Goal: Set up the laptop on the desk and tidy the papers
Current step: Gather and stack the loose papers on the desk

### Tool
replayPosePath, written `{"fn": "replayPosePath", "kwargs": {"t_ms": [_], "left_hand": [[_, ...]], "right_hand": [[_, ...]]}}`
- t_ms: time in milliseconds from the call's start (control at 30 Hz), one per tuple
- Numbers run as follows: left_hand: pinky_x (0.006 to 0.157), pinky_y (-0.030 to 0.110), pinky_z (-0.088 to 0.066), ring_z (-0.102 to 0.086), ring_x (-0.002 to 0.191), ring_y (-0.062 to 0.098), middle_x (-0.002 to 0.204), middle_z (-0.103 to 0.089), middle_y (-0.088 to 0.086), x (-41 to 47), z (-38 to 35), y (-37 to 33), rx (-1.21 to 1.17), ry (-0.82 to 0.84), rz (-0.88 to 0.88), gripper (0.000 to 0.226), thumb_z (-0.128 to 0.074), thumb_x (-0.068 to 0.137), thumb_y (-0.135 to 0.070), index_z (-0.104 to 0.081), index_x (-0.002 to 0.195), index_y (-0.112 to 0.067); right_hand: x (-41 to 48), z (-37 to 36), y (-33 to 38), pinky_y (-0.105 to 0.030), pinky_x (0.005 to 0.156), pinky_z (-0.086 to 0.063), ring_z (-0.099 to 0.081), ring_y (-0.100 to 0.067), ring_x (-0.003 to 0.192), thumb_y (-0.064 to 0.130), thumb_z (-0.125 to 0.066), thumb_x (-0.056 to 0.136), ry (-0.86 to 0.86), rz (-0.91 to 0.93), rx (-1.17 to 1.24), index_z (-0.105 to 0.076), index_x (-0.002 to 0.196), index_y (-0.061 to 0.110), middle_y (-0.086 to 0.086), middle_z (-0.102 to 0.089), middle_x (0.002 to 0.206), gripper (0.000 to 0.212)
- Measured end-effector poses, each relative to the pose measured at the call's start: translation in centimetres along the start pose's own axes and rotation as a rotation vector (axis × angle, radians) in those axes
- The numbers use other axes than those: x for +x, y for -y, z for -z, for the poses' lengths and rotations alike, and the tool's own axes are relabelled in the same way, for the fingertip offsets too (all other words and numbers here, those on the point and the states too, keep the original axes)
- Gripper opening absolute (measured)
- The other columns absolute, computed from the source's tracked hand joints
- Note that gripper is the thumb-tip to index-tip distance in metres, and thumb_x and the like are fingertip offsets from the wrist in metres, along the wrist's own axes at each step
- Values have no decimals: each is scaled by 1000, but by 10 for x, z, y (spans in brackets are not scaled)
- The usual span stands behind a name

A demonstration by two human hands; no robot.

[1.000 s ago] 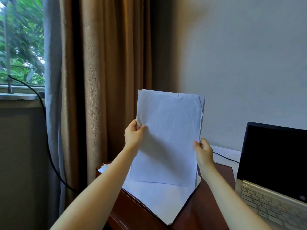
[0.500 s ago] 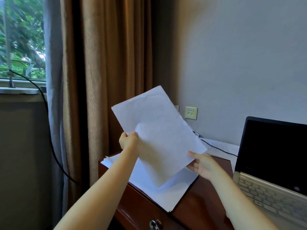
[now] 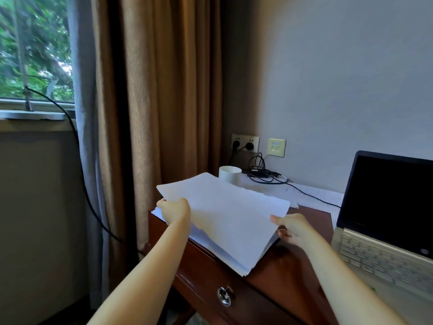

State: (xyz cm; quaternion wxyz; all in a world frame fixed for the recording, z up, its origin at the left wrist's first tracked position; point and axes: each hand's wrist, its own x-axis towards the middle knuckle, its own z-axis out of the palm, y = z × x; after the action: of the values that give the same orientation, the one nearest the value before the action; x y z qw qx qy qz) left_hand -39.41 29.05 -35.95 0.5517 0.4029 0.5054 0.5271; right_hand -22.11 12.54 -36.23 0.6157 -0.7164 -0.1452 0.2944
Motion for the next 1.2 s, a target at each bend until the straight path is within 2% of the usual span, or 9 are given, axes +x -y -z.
{"fn": "replayPosePath", "kwargs": {"t_ms": [167,333,467,600,700,833,967,1067,1200], "left_hand": [[94,41,-42,-52,113,39,126,-53,20,0,5,8,109,-19,-17,40,-46,88,1,-39,127,-1],[95,43,-40,-48,119,39,132,-46,19,2,11,16,187,-59,-52,41,-49,87,0,-38,127,-2],[99,45,-37,-43,123,40,137,-37,21,1,10,18,301,-37,-86,48,-52,86,4,-34,131,-2],[104,42,-32,-37,127,38,140,-32,22,1,6,18,467,-61,-116,55,-52,87,1,-29,137,-4],[106,40,-28,-34,128,38,145,-26,21,3,5,21,604,-80,-190,65,-55,87,-2,-24,143,-7],[108,38,-23,-27,133,36,152,-12,20,5,4,19,743,-112,-243,83,-65,82,-4,-14,147,-9],[110,39,-21,-24,135,36,151,-14,19,2,-4,9,918,13,-400,71,-59,85,-9,-19,144,-9],[106,38,-29,-32,129,34,144,-30,16,-4,-18,2,984,165,-546,58,-53,88,-12,-29,141,-11],[99,34,-37,-41,121,30,133,-41,12,-16,-46,-1,1117,366,-690,46,-52,89,-15,-39,134,-14]], "right_hand": [[-1,0,-6,-11,33,-38,-47,-16,52,4,-70,81,-42,-17,-59,-59,90,2,-12,-59,81,15],[3,0,-11,-11,32,-37,-44,-14,46,2,-71,79,-102,11,-130,-59,77,5,-10,-57,65,13],[7,-1,-14,-14,33,-38,-46,-14,46,1,-70,78,-160,25,-177,-55,70,9,-9,-58,63,19],[11,-1,-14,-22,41,-42,-48,-16,48,-2,-69,77,-199,28,-204,-56,67,6,-10,-57,63,18],[12,-2,-16,-25,52,-46,-50,-21,47,-3,-67,70,-276,64,-364,-56,64,4,-10,-55,58,15],[10,-3,-14,-27,64,-43,-55,-27,68,-2,-65,67,-326,161,-575,-45,60,11,-10,-54,73,25],[13,0,-6,-32,72,-46,-53,-28,90,-1,-56,77,-304,311,-710,-56,87,8,-10,-58,103,14],[16,3,-1,-31,76,-44,-49,-23,94,4,-50,84,-263,393,-789,-57,99,11,-8,-56,111,18],[22,3,4,-28,76,-42,-53,-27,103,10,-46,88,-229,466,-940,-59,106,14,-9,-49,117,22]]}}
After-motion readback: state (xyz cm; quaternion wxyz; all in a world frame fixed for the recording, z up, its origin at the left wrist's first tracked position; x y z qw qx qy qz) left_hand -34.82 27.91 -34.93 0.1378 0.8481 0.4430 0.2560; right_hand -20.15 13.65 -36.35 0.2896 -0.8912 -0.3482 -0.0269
